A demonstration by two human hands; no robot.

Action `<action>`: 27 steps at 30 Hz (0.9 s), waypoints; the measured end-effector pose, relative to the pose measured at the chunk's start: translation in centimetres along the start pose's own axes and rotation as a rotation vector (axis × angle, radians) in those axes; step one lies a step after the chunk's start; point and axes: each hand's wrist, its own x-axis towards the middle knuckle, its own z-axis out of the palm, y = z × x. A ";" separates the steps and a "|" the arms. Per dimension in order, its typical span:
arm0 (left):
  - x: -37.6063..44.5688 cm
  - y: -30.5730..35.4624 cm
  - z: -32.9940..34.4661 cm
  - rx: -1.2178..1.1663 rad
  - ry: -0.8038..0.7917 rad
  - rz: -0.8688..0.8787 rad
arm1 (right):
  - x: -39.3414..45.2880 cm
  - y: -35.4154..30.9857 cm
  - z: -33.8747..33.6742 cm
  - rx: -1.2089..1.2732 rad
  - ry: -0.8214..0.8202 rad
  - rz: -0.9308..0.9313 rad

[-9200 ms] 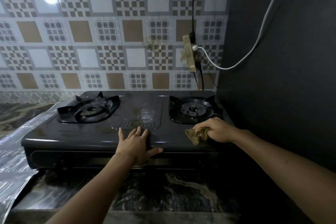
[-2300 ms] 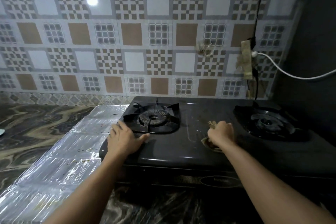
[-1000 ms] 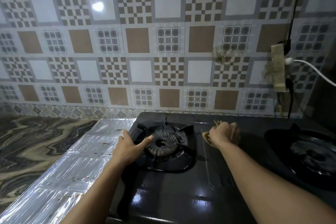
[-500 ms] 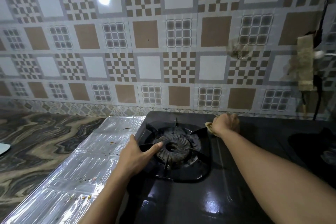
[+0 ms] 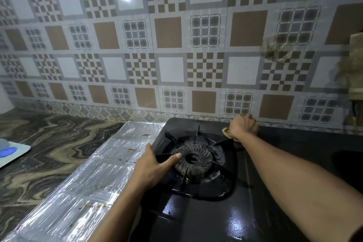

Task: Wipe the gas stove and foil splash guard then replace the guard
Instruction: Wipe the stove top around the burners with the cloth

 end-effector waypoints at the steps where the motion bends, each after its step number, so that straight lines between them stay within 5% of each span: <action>1: -0.1 0.1 0.1 -0.012 0.000 0.001 | 0.1 0.0 -0.2 0.013 -0.008 -0.011; 17: 0.4 -0.3 0.0 0.014 -0.001 -0.012 | 0.4 -1.0 -2.7 -0.089 -0.384 -0.091; 27: -0.1 0.0 -0.1 0.015 0.000 0.016 | 0.6 -3.8 -1.9 -0.079 -0.413 -0.209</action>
